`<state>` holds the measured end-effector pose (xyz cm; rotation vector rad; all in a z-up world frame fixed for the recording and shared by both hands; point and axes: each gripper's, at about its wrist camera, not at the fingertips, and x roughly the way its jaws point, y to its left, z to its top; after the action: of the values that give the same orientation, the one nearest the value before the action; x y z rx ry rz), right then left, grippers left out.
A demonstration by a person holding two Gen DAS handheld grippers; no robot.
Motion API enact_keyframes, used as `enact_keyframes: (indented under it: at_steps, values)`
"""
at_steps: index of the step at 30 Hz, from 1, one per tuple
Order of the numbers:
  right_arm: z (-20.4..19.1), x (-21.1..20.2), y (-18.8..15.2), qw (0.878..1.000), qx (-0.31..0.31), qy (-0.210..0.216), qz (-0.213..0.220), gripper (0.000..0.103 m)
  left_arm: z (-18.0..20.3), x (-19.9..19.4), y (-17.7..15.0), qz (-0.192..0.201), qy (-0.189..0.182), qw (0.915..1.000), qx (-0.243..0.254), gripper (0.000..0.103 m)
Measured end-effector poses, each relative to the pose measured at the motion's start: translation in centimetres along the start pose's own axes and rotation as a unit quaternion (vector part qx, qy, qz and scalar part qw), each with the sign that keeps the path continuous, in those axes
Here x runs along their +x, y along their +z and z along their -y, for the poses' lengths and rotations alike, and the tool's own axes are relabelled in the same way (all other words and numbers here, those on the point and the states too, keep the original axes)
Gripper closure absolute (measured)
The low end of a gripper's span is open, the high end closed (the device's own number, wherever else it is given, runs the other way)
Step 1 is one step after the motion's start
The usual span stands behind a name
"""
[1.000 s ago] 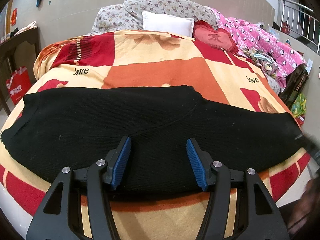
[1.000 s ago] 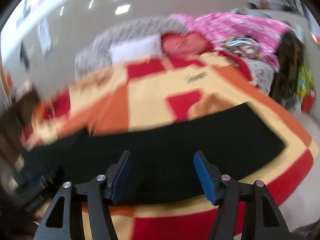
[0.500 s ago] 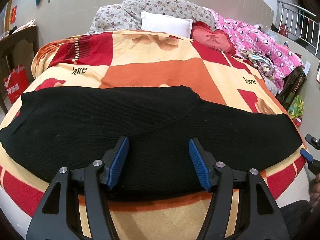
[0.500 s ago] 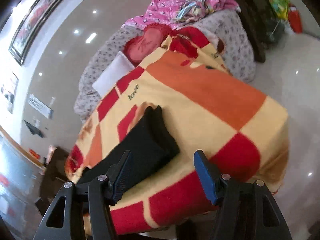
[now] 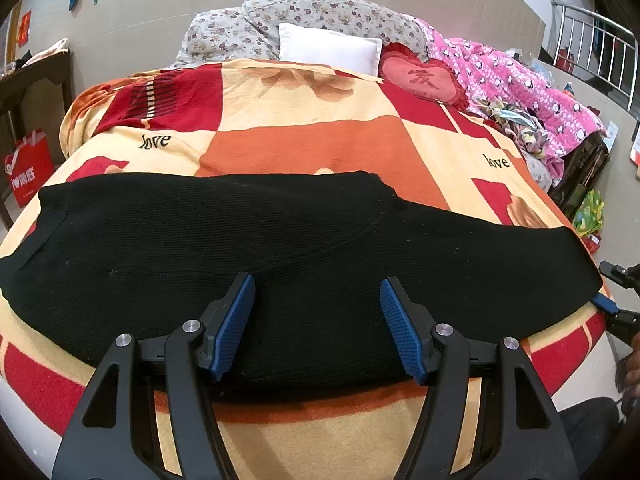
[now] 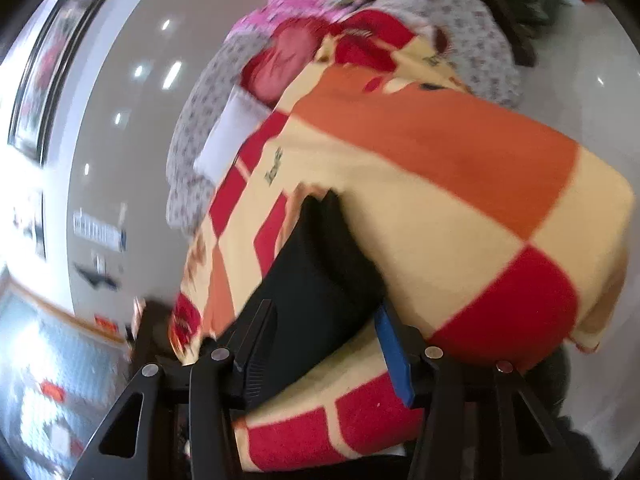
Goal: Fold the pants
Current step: 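Grasp the end of the black pants with the right gripper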
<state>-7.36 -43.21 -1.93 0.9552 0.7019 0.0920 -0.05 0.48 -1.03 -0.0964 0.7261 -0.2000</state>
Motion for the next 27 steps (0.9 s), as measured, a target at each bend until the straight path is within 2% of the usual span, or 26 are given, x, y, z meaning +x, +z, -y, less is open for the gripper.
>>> enact_keyframes:
  at_steps: [1, 3, 5, 8, 11, 21, 27]
  values:
    - [-0.3, 0.1, 0.1, 1.0, -0.014, -0.008, -0.002, 0.056, 0.0, 0.0, 0.0, 0.0, 0.0, 1.0, 0.0, 0.038]
    - [-0.3, 0.1, 0.3, 0.999, -0.031, -0.027, -0.001, 0.067, 0.1, 0.0, 0.0, 0.0, 0.002, 1.0, 0.001, 0.038]
    - [-0.7, 0.4, 0.3, 0.997, -0.061, -0.049, 0.0, 0.074, 0.2, 0.1, 0.0, -0.002, 0.006, 1.0, 0.004, 0.037]
    - [-1.5, 0.9, -0.4, 0.987, -0.131, -0.093, 0.016, 0.084, 0.4, 0.2, 0.0, -0.004, 0.015, 0.9998, 0.011, 0.037]
    - [-1.6, 1.0, -1.2, 0.981, -0.159, -0.104, 0.043, 0.084, 0.5, 0.3, 0.0, -0.008, 0.019, 0.9997, 0.016, 0.035]
    - [-2.4, 1.5, -1.5, 0.972, -0.185, -0.135, 0.055, 0.084, 0.5, 0.4, 0.2, -0.011, 0.012, 0.9997, 0.02, 0.03]
    - [-2.6, 1.6, -1.7, 0.969, -0.191, -0.146, 0.062, 0.084, 0.4, 0.5, 0.2, -0.016, -0.016, 0.9995, 0.022, 0.019]
